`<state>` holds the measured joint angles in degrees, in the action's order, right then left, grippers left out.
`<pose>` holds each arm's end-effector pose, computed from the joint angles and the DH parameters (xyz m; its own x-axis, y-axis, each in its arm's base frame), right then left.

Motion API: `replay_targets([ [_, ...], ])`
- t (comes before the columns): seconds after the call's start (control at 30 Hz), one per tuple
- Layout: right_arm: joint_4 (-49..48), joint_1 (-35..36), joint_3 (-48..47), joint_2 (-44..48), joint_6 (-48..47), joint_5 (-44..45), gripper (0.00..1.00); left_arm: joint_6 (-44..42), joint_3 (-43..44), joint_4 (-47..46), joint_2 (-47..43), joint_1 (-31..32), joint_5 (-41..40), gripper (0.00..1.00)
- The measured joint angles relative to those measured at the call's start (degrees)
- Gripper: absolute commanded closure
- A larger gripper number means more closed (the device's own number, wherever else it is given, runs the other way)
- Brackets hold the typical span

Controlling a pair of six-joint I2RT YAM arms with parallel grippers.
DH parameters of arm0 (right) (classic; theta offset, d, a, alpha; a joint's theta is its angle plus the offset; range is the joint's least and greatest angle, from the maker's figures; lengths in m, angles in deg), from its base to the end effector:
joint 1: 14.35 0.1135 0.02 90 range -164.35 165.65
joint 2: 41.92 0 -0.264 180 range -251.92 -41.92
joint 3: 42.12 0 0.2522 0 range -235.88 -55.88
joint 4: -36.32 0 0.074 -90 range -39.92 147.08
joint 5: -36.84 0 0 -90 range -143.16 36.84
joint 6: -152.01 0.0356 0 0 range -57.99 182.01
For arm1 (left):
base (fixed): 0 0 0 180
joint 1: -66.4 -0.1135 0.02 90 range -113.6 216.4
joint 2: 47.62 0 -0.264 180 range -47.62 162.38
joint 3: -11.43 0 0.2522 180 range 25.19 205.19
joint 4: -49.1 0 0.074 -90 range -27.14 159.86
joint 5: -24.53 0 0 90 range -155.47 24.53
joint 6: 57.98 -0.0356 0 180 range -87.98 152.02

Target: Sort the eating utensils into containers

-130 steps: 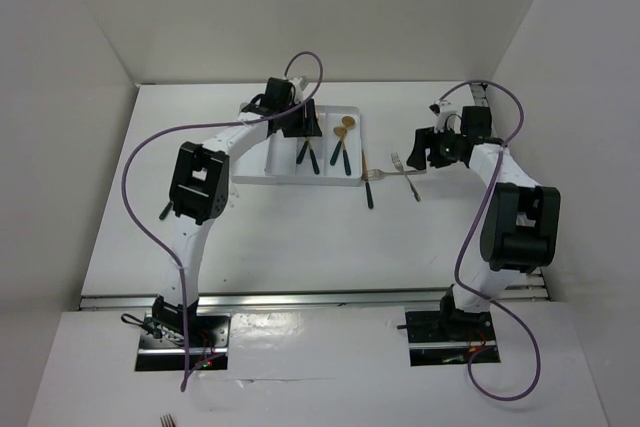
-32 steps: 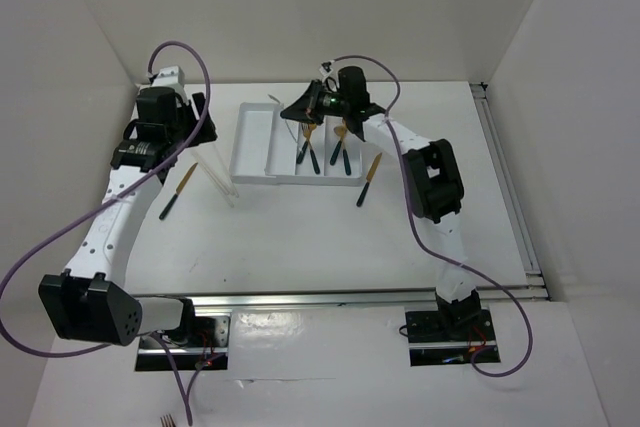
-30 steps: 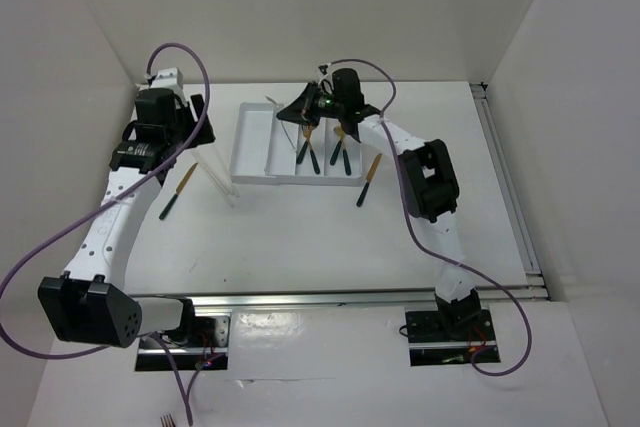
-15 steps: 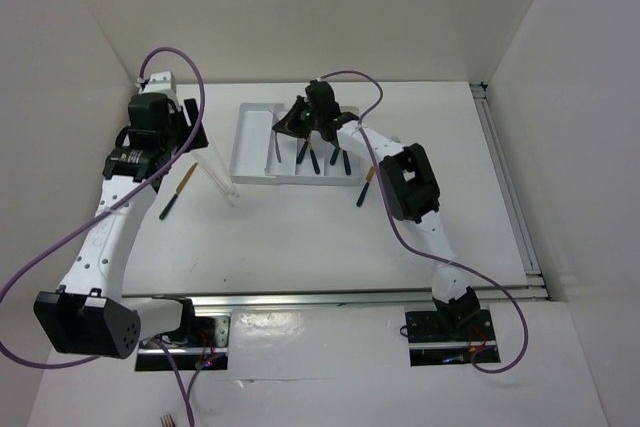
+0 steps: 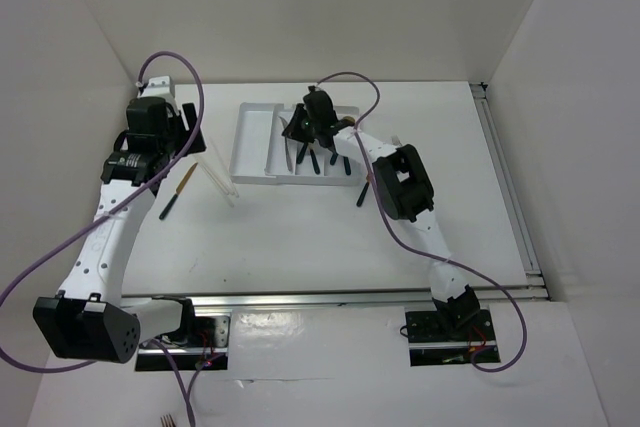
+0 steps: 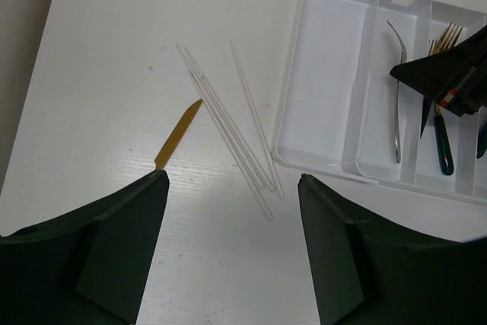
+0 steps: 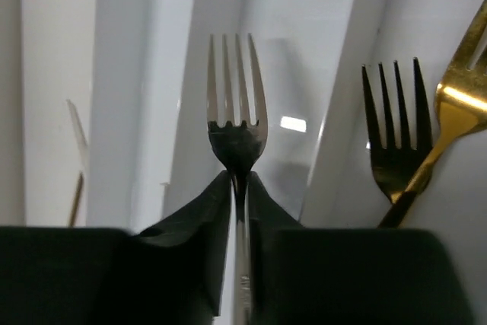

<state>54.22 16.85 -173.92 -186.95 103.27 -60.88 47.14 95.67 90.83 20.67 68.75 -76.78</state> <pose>0.4897 0.3022 0.1506 -0.7358 0.3184 -0.5977 -0.1682 0.7690 0.6167 0.2630 -0.0038 0.3807 -0.3840 -0.2402 -0.8915 -0.2449 0.9575 -0.1525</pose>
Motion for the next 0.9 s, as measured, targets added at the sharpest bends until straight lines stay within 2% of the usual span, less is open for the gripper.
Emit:
replay_targets([
  [0.07,-1.6,0.0,0.1,0.0,-1.5,-0.4,0.51,0.0,-0.2,0.0,-0.1,0.0,0.0,0.18],
  [0.17,-4.8,0.0,0.5,0.0,-3.6,-2.1,0.42,0.0,-0.7,0.3,-0.4,0.0,0.0,0.18],
  [0.27,-6.9,-0.1,1.5,0.4,-6.4,-4.3,0.41,0.0,-1.7,0.4,-1.1,0.0,0.0,0.18],
  [0.33,-7.2,-0.1,2.6,1.3,-8.9,-5.5,0.46,0.0,-2.8,0.1,-1.9,0.0,0.0,0.18],
  [0.47,-7.0,0.0,7.7,7.0,-16.9,-6.7,0.47,0.0,-5.6,-0.6,-3.1,0.0,0.9,0.18],
  [0.53,-7.1,0.1,11.0,11.9,-22.3,-5.6,0.4,0.0,-6.9,-1.5,-3.5,0.0,1.4,0.18],
  [0.63,-8.0,0.3,17.8,21.6,-30.2,-2.3,0.35,0.0,-8.7,-3.1,-3.8,0.0,2.2,0.16],
  [0.73,-9.2,0.4,25.7,32.1,-37.8,1.1,0.35,0.3,-9.7,-4.0,-3.8,0.0,2.6,0.19],
  [0.9,-8.7,-1.7,36.7,44.6,-48.1,3.9,0.37,1.4,-10.6,-5.4,-3.4,0.0,3.2,0.18],
])
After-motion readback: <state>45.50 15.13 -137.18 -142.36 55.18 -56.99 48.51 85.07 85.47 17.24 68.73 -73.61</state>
